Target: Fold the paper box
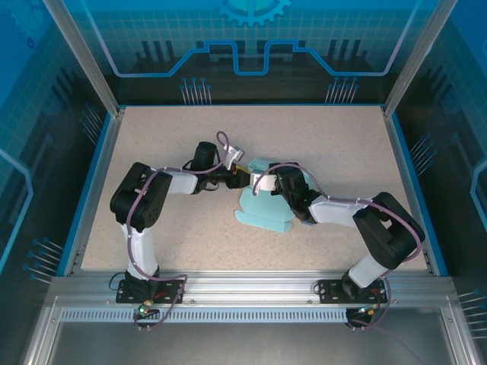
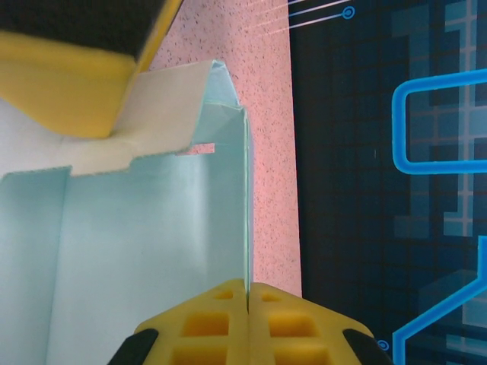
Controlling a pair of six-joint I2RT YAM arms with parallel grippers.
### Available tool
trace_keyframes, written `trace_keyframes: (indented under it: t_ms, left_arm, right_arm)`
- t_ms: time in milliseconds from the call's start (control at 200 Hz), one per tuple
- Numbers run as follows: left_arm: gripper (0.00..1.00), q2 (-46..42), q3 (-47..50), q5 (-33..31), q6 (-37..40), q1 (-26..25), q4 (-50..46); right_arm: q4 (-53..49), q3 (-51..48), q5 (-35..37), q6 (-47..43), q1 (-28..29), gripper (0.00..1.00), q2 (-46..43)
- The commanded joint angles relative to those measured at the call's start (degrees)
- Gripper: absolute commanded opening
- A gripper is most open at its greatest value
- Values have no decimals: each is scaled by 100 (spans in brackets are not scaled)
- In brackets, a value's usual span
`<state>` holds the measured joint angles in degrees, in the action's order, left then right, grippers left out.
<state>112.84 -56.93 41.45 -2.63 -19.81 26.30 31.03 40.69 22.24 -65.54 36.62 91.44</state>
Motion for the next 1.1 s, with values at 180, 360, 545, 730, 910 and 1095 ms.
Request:
trace_keyframes:
  t_ms: [180,360,545,730,910,1095]
  left_arm:
    - [54,-109,-120,-863,30,-214,-177]
    - [51,-143,-126,-1445,-109,-303,-206]
    - [52,-233,-49,-1707,-392,-377,84]
    - [51,-262,-139,-2182,-323,-485,-187]
    - [39,-236,-165,-3073,-289,-648,-405]
    - [27,-201,-214,-3841,-661,-723,-441]
  right_arm:
    - [-312,-16,-294,424,119,0,-264]
    - [-478,14,-402,576,113,0,-368]
    - [-727,84,-491,739,113,0,-346]
    - [-856,154,-541,870,108,0,-346]
    - [-971,194,-603,1018,108,0,-402]
    - [-1090,197,-719,1245,108,0,-478]
